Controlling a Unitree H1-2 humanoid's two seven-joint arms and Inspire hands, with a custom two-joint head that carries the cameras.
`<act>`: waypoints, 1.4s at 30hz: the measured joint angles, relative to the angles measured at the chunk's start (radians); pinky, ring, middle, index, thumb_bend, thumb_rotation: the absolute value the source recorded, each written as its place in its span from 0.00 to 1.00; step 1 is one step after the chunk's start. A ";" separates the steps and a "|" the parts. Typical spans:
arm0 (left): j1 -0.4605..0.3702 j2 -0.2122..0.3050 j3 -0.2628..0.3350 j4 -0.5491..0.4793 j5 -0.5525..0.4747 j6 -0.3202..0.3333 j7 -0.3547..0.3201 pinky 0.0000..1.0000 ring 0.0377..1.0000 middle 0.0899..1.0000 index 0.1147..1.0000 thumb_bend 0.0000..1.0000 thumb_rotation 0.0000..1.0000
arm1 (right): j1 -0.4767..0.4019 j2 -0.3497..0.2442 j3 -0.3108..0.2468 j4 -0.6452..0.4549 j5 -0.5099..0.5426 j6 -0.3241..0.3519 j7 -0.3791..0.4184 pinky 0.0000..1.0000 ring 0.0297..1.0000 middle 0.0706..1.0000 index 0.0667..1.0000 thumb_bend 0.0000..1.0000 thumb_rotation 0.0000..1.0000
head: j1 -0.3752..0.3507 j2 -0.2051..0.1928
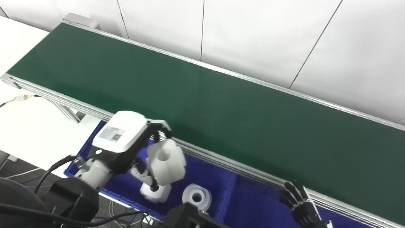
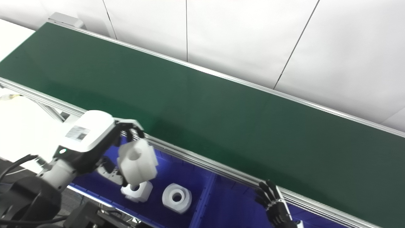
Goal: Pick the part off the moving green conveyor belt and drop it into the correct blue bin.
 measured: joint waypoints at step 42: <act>-0.040 -0.019 0.026 0.378 0.042 -0.153 0.417 0.44 0.49 0.53 0.49 0.71 0.16 | 0.011 0.004 -0.002 -0.054 0.004 0.036 0.005 0.80 0.85 0.88 0.92 0.99 0.88 | -0.066 0.052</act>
